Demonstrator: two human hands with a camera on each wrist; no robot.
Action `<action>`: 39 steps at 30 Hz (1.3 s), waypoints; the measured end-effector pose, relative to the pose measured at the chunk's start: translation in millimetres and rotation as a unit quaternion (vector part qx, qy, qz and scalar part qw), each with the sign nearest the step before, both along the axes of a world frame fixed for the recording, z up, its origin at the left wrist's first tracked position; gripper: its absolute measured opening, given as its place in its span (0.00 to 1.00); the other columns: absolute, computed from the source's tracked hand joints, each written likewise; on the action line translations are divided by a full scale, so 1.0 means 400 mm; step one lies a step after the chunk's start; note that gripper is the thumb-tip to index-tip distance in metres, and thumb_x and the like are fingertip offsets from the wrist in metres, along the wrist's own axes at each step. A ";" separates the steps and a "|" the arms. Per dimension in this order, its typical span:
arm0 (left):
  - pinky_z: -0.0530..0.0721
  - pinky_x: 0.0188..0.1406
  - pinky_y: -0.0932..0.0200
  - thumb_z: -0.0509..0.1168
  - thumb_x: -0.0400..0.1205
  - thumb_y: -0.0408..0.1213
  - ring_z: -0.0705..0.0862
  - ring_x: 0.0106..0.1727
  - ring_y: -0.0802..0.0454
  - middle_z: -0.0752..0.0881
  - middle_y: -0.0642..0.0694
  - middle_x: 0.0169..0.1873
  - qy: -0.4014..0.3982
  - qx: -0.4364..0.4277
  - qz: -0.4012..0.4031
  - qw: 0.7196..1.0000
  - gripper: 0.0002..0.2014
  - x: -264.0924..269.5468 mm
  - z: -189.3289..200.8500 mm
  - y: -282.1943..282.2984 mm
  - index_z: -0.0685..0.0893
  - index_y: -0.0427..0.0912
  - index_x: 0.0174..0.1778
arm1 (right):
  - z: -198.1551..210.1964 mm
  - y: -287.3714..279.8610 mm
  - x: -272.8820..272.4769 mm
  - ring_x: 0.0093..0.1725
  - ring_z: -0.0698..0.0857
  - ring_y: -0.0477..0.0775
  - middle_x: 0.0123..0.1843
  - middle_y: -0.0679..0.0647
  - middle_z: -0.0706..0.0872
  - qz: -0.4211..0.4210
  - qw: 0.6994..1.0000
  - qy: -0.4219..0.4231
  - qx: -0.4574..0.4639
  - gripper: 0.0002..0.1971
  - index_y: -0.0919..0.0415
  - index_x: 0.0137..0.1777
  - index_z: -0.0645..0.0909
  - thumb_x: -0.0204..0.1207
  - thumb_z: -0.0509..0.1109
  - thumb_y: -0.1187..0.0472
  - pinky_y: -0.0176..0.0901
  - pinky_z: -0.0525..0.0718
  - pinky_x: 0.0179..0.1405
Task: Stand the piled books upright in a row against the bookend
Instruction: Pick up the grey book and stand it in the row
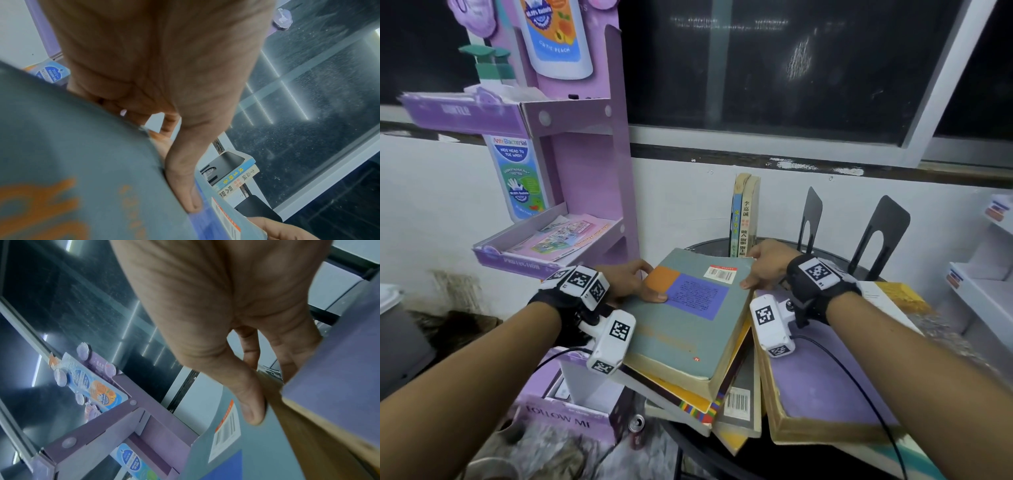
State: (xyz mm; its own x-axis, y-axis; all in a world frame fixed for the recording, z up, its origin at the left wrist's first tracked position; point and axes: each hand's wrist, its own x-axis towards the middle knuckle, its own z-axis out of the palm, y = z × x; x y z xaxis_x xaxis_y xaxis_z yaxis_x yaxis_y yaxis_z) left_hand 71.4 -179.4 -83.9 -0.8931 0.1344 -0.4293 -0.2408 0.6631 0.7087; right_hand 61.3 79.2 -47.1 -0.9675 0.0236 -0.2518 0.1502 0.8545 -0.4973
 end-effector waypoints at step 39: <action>0.88 0.44 0.59 0.77 0.68 0.24 0.89 0.51 0.55 0.86 0.49 0.57 0.344 0.368 0.043 0.863 0.38 0.091 0.082 0.028 0.66 0.44 0.70 | 0.157 -0.039 0.066 0.59 0.78 0.49 0.66 0.50 0.79 0.109 0.896 0.387 -0.189 0.27 0.45 0.55 0.81 0.65 0.75 0.78 0.14 0.75 0.37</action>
